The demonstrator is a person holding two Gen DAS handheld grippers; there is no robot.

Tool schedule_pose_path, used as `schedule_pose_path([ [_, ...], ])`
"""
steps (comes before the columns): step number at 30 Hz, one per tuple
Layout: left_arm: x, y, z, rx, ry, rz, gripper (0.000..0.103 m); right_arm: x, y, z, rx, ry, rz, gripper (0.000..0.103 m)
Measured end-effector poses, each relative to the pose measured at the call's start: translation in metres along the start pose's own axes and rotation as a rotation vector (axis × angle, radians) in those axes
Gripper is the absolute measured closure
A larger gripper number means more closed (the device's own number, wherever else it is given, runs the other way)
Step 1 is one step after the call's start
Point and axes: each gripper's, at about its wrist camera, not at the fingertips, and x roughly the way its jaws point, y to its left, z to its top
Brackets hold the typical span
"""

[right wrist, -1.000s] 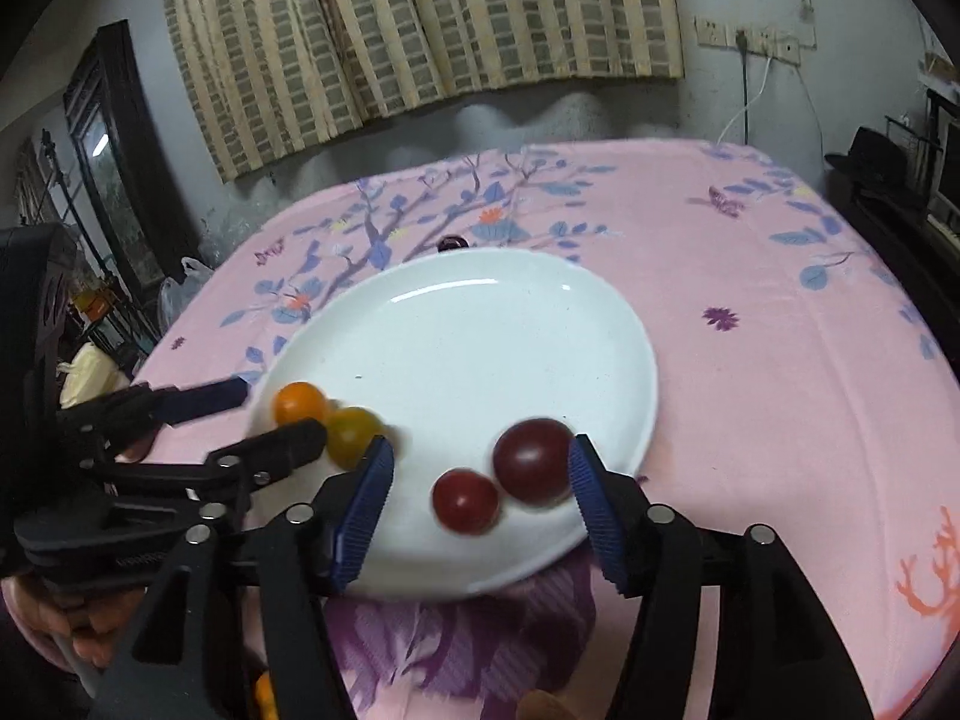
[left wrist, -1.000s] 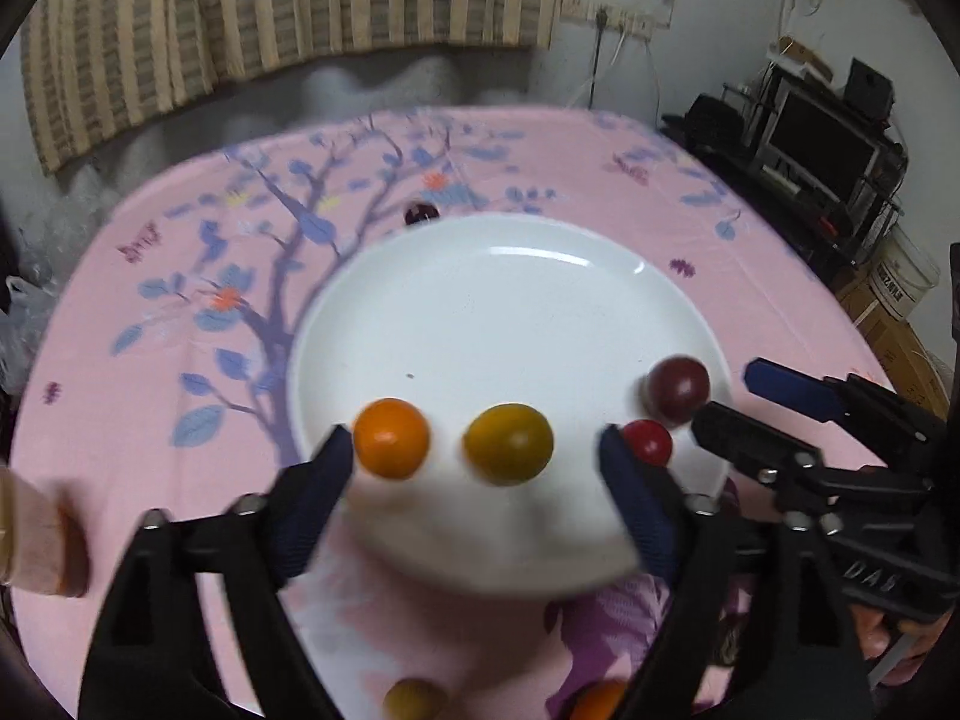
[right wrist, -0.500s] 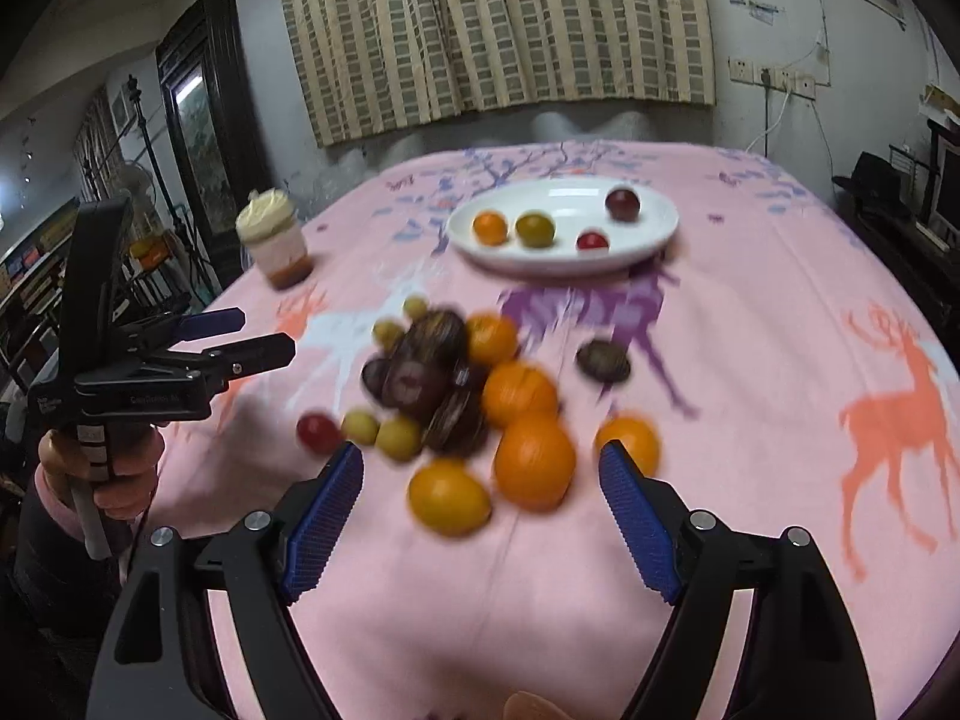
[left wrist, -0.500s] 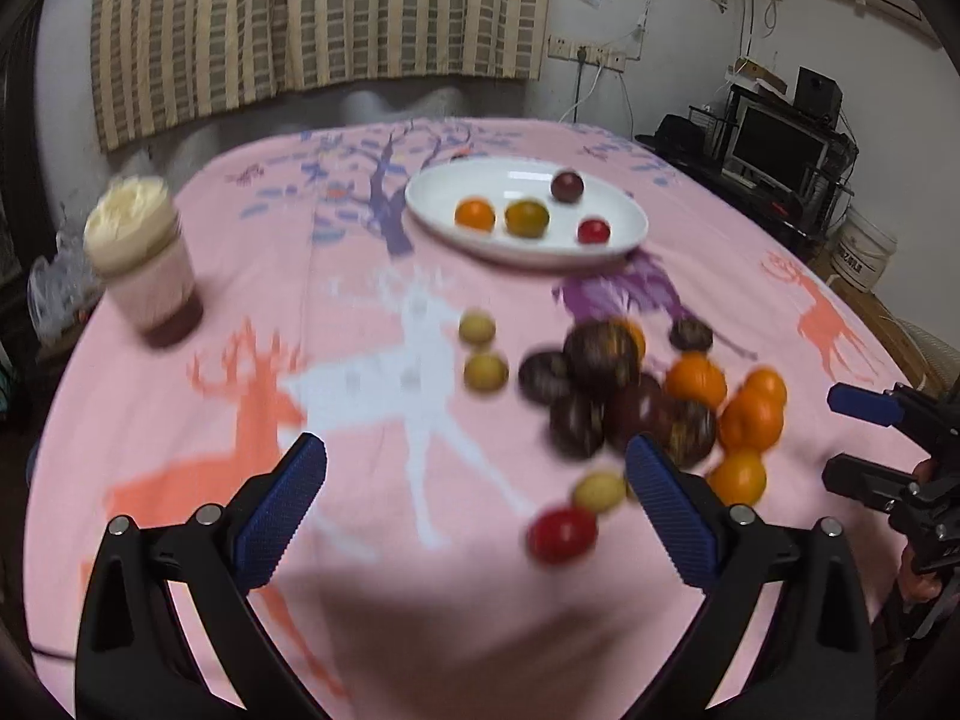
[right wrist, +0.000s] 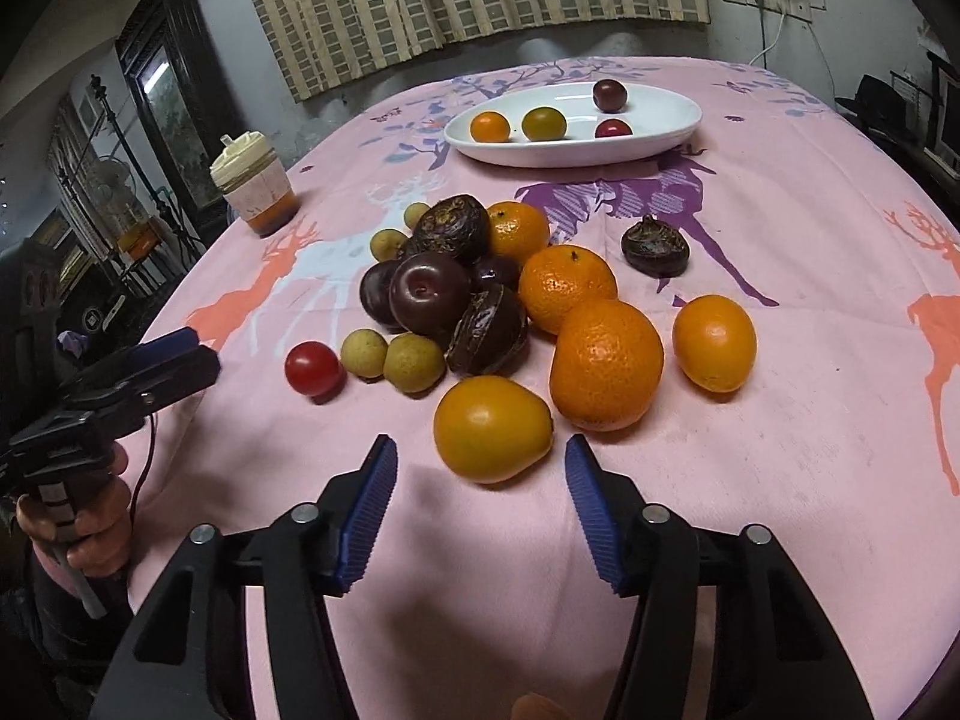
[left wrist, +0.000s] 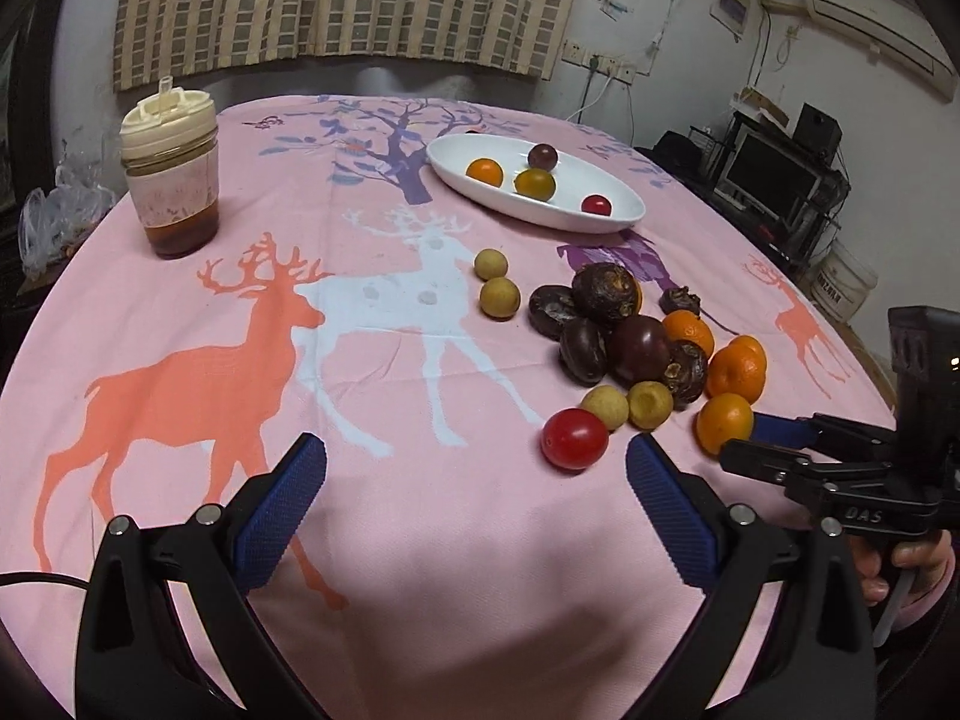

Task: Organize fruits
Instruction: 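Grasp a yellow-orange tomato with the right tool while the left tool grasps a red cherry tomato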

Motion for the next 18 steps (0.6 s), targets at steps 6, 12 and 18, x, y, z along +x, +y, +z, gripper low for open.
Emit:
schedule_pose_path([
  [6, -0.001, 0.000, -0.001, -0.001, -0.003, -0.007, 0.005, 0.006, 0.003, 0.003, -0.022, -0.005, -0.042, 0.062],
  [12, 0.007, -0.033, 0.000, 0.172, 0.033, -0.029, 0.013, -0.008, -0.002, -0.006, -0.006, -0.044, 0.029, 0.062],
  [18, 0.036, -0.048, 0.007, 0.220, 0.129, -0.055, 0.045, -0.011, -0.008, -0.007, 0.020, -0.054, 0.049, 0.062],
])
